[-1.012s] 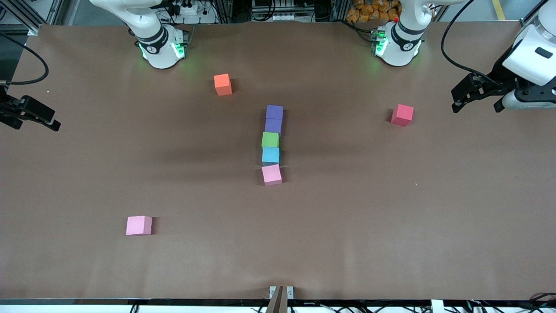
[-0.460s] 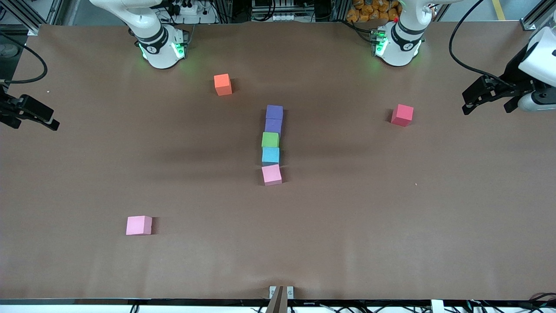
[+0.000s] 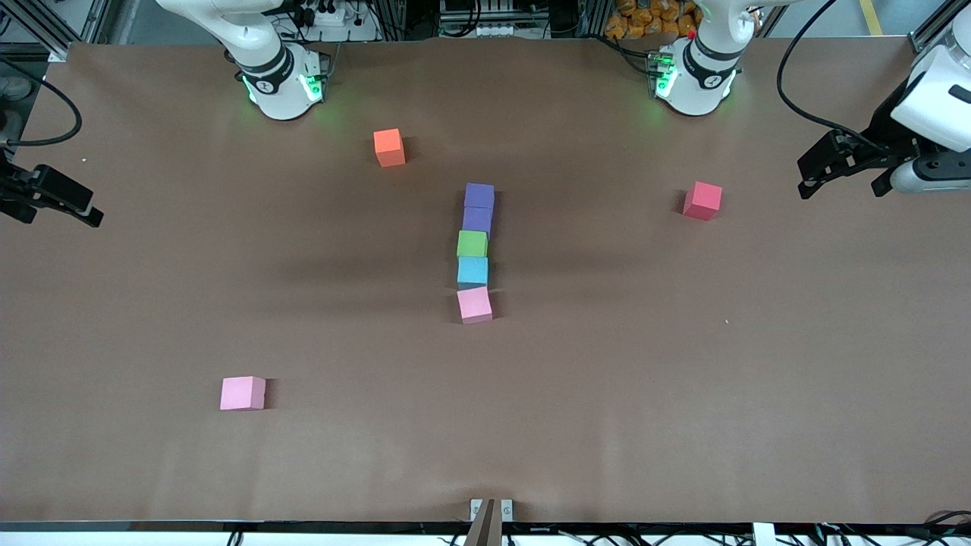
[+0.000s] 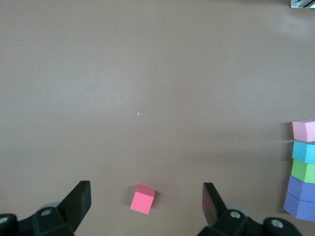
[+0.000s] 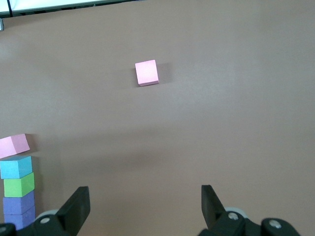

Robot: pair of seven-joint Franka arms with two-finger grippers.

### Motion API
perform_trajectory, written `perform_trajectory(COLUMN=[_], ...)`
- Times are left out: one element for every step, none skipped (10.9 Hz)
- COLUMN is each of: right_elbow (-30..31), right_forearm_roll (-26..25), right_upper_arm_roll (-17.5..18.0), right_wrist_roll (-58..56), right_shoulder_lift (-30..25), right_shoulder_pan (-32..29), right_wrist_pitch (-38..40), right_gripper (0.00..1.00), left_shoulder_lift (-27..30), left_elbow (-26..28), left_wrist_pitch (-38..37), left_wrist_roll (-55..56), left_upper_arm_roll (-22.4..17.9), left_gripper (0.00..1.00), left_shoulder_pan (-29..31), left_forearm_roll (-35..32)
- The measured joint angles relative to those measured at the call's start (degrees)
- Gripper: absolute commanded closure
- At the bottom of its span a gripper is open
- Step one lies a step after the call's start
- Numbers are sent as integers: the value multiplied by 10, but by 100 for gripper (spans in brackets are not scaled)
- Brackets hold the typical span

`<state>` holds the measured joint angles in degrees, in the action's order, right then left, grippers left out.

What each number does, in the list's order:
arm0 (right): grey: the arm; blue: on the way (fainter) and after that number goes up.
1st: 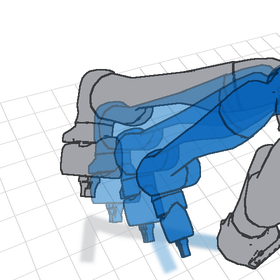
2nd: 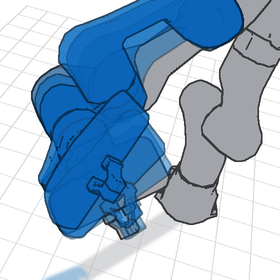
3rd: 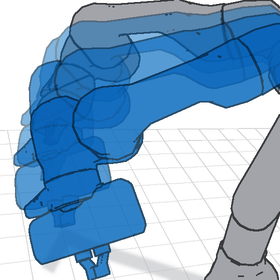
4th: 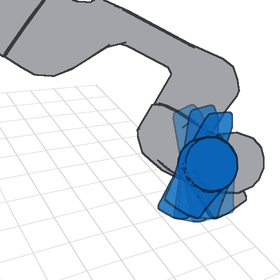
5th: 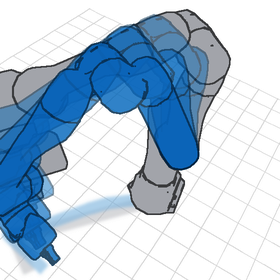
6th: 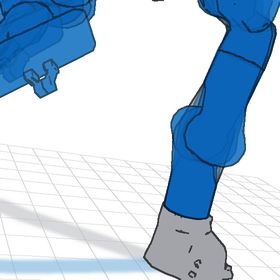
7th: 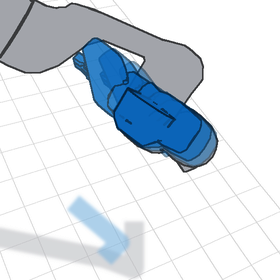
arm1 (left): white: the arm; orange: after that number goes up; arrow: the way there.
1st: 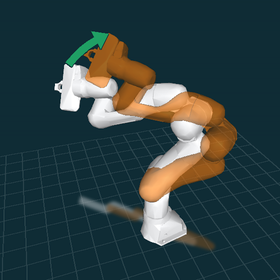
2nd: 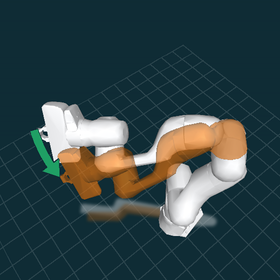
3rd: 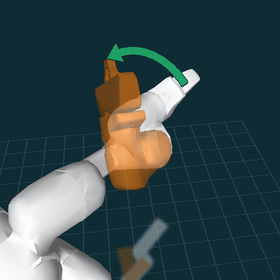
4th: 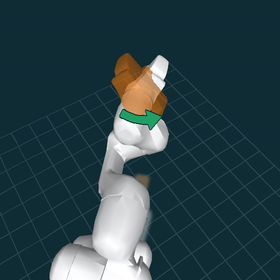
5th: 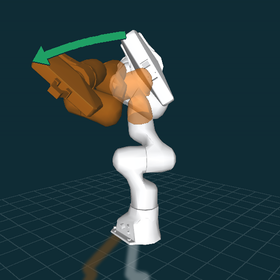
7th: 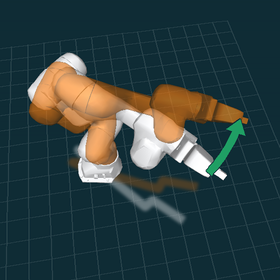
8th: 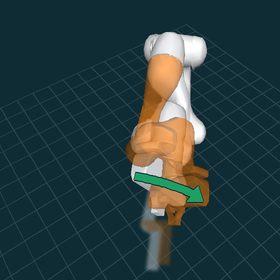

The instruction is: Arrange blocks into number 1

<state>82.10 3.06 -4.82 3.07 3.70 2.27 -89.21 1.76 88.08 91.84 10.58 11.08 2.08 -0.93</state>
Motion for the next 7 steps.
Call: perform_trajectory(right_elbow=[0,0,0,0,0,0,0], right_forearm_roll=[0,0,0,0,0,0,0], right_upper_arm_roll=[0,0,0,0,0,0,0], right_wrist_roll=[0,0,0,0,0,0,0], right_shoulder_lift=[0,0,0,0,0,0,0], right_shoulder_pan=[0,0,0,0,0,0,0], right_wrist_pitch=[0,1,1,2,7,12,13], right_gripper=[0,0,0,0,0,0,0], left_shoulder_lift=[0,0,0,0,0,-1,-2], left_elbow=[0,0,0,0,0,0,0], left_wrist_pitch=[0,0,0,0,0,0,0], left_wrist_roll=[0,0,0,1,1,1,1], left_upper_arm_roll=[0,0,0,0,0,0,0], left_gripper=[0,0,0,0,0,0,0], left_shoulder_pan=[1,2,2,3,4,6,8], left_forearm_roll=[0,0,0,0,0,0,0])
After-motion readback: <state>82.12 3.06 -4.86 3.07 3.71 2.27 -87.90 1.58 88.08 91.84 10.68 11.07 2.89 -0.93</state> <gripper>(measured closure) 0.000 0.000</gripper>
